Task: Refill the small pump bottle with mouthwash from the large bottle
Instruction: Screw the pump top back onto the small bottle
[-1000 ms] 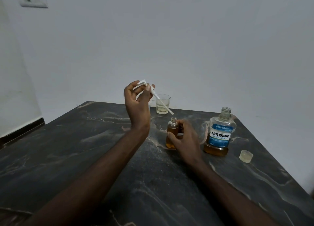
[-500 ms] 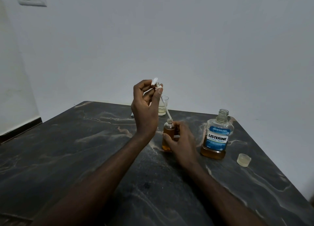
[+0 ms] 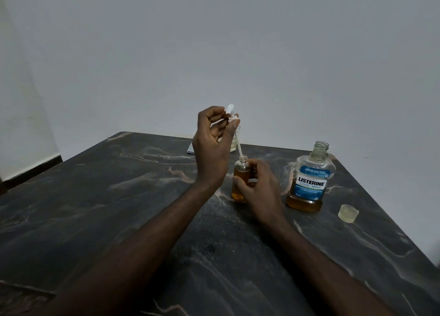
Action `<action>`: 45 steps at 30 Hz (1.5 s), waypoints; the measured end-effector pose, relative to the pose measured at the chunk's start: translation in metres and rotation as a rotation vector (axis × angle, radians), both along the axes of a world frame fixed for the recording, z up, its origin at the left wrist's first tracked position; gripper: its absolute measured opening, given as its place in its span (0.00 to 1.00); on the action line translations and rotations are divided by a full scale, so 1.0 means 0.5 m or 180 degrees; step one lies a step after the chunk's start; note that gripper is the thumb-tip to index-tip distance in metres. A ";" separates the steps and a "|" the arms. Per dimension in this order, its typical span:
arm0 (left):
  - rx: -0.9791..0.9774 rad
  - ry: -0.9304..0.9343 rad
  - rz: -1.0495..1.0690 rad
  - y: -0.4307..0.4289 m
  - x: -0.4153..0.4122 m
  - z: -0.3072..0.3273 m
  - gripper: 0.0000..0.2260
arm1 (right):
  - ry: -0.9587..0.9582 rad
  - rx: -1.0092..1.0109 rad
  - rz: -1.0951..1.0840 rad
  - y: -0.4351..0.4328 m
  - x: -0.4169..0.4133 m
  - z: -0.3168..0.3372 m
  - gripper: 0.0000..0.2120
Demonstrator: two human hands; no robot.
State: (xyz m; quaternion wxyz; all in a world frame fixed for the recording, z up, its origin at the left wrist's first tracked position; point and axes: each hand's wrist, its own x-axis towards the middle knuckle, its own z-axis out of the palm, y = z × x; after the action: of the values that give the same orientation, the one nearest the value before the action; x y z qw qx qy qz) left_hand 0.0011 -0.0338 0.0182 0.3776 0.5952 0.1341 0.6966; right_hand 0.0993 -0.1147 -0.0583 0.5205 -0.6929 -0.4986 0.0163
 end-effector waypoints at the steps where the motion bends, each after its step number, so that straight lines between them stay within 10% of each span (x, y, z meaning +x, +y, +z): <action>1: 0.0024 0.0097 -0.0022 -0.001 0.002 -0.009 0.16 | -0.0024 0.0034 0.0001 -0.001 0.000 0.000 0.22; 45: -0.0440 0.0677 -0.1278 0.038 0.018 -0.114 0.28 | -0.0064 -0.0041 0.0071 -0.008 0.004 0.014 0.23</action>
State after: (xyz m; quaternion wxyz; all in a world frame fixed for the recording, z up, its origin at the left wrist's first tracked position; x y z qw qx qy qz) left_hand 0.0100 -0.0147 -0.0390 0.5321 0.6526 0.0994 0.5301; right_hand 0.1013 -0.1187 -0.0515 0.5108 -0.6908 -0.5115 0.0183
